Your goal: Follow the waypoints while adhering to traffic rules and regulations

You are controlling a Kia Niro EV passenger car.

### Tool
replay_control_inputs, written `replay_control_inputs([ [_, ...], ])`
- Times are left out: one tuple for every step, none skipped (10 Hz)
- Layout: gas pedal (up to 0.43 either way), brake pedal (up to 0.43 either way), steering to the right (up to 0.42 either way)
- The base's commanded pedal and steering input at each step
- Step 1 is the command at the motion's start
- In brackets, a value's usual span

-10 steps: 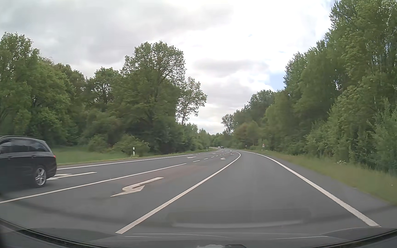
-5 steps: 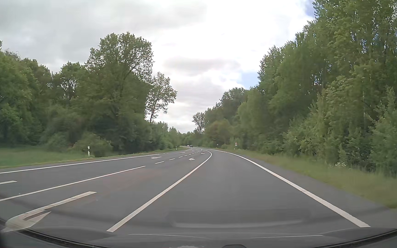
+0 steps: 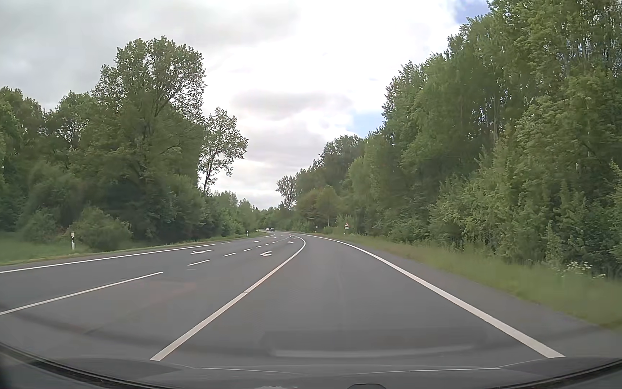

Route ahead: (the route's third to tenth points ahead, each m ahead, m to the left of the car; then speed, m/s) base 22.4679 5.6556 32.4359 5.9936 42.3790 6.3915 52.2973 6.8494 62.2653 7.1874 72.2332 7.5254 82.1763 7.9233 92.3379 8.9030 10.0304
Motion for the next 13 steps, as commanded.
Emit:
replay_control_inputs([
  [0.429, 0.0, 0.003],
  [0.429, 0.0, -0.001],
  [0.429, 0.0, -0.002],
  [0.429, 0.0, -0.003],
  [0.429, 0.0, -0.005],
  [0.429, 0.0, -0.007],
  [0.441, 0.0, -0.007],
  [0.441, 0.0, -0.007],
  [0.461, 0.0, -0.007],
  [0.461, 0.0, -0.007],
  [0.461, 0.0, -0.007],
  [0.461, 0.0, -0.007],
  [0.461, 0.0, -0.007],
])
